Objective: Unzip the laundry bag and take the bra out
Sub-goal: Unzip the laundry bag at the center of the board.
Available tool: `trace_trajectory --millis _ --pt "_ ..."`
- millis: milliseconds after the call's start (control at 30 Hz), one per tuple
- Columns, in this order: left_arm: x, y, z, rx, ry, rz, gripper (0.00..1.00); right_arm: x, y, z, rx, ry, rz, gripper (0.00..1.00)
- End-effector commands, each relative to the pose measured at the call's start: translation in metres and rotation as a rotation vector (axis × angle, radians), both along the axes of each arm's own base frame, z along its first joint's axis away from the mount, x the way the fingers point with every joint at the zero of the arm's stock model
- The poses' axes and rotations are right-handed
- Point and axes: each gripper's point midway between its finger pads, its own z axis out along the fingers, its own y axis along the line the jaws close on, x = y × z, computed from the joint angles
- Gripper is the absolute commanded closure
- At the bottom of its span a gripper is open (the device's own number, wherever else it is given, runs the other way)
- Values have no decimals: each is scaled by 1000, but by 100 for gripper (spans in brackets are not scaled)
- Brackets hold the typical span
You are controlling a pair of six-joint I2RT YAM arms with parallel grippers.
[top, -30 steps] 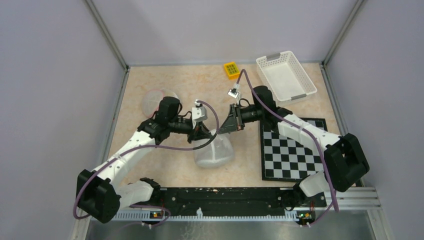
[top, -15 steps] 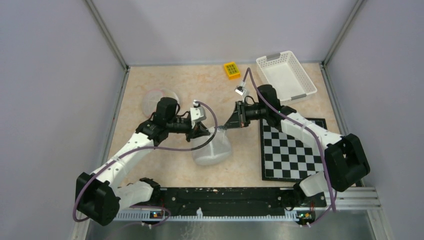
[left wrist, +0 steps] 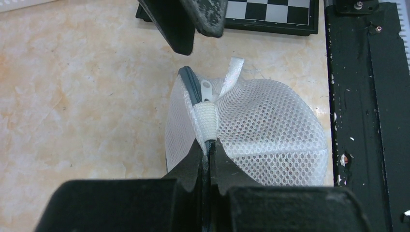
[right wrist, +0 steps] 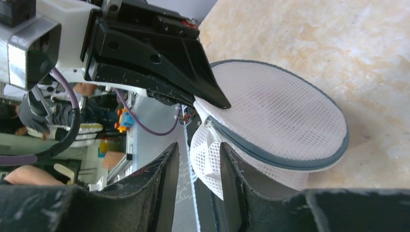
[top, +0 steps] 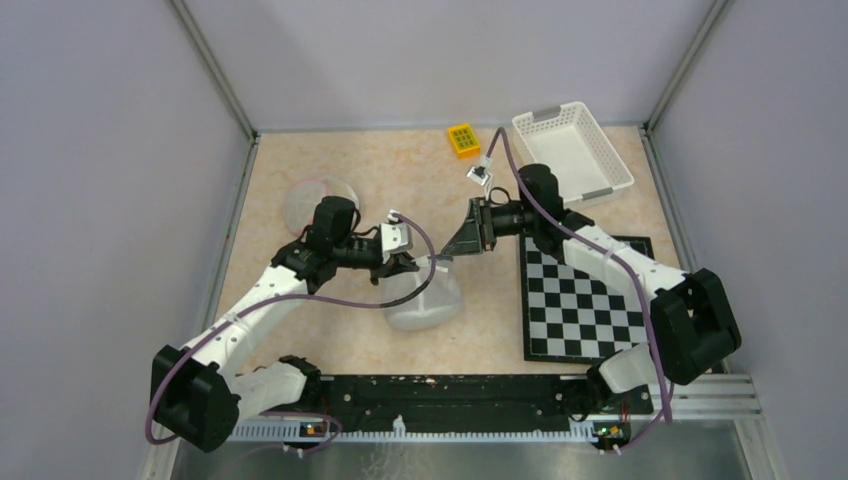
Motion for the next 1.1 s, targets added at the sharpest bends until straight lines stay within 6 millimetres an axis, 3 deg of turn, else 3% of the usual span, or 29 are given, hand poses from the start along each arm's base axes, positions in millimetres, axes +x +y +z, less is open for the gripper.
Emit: trace_trajectory --millis 0,267,433,567,800,1067 --pt "-3 -4 19 -42 -67 -56 100 -25 9 10 20 -59 90 65" --pt "-9 -7 29 -64 -75 -76 100 -17 16 -2 -26 -51 71 68" --pt "-13 -10 30 -69 -78 -96 100 -16 19 -6 -38 -37 61 60" --pt "-14 -11 30 -69 -84 -104 100 -14 18 -9 -49 -35 46 59" --pt "-13 -14 30 -61 -95 -110 100 -21 27 1 -15 -40 98 60" --pt "-12 -20 34 -70 -96 -114 100 -21 31 -3 -17 -28 98 64"
